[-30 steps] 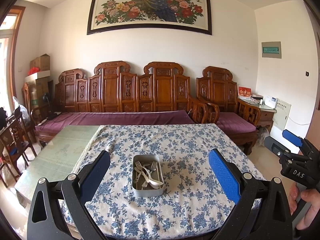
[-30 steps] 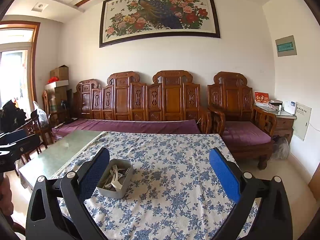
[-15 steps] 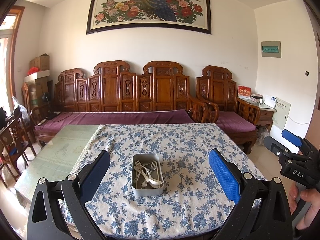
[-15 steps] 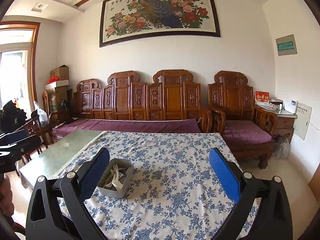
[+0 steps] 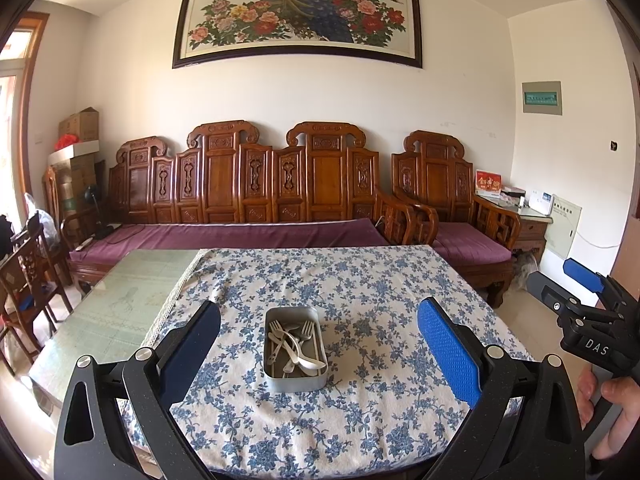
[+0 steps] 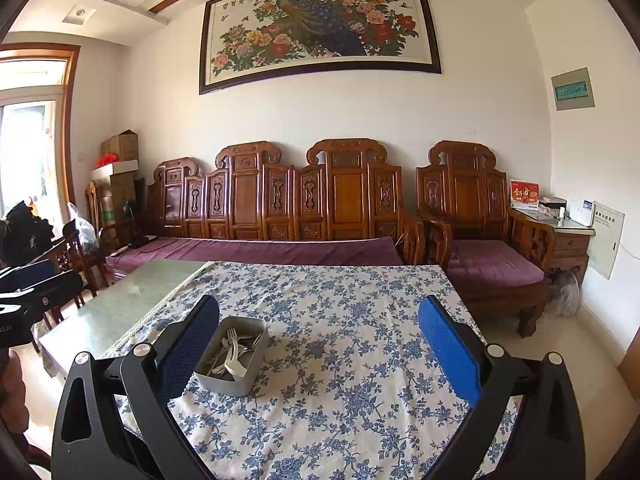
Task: Organize utensils
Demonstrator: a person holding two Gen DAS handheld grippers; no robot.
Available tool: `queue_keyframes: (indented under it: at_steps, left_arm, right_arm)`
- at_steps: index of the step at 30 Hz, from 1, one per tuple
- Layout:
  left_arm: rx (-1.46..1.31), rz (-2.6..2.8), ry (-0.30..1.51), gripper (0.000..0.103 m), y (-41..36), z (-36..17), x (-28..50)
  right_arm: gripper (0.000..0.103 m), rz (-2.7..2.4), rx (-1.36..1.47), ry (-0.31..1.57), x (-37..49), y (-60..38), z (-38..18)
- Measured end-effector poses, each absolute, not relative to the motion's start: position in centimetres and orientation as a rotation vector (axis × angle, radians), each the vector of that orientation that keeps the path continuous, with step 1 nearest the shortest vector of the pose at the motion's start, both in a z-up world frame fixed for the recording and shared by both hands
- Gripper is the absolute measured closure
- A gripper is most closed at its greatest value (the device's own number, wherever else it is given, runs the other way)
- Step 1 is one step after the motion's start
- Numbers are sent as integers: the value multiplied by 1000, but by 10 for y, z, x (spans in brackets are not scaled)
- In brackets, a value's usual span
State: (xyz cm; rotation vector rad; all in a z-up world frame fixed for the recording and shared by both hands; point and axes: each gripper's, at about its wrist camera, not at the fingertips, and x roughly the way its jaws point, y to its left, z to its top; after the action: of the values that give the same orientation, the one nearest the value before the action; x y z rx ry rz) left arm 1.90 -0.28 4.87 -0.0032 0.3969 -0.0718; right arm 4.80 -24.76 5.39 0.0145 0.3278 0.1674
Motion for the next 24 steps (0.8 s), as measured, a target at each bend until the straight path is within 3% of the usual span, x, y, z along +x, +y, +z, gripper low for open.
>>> queue_keyframes:
  at_steps: [24]
  left_arm:
    - [-3, -72, 398, 8, -3, 49, 19]
  right_arm:
    - [3, 170, 17, 329, 47, -247, 53]
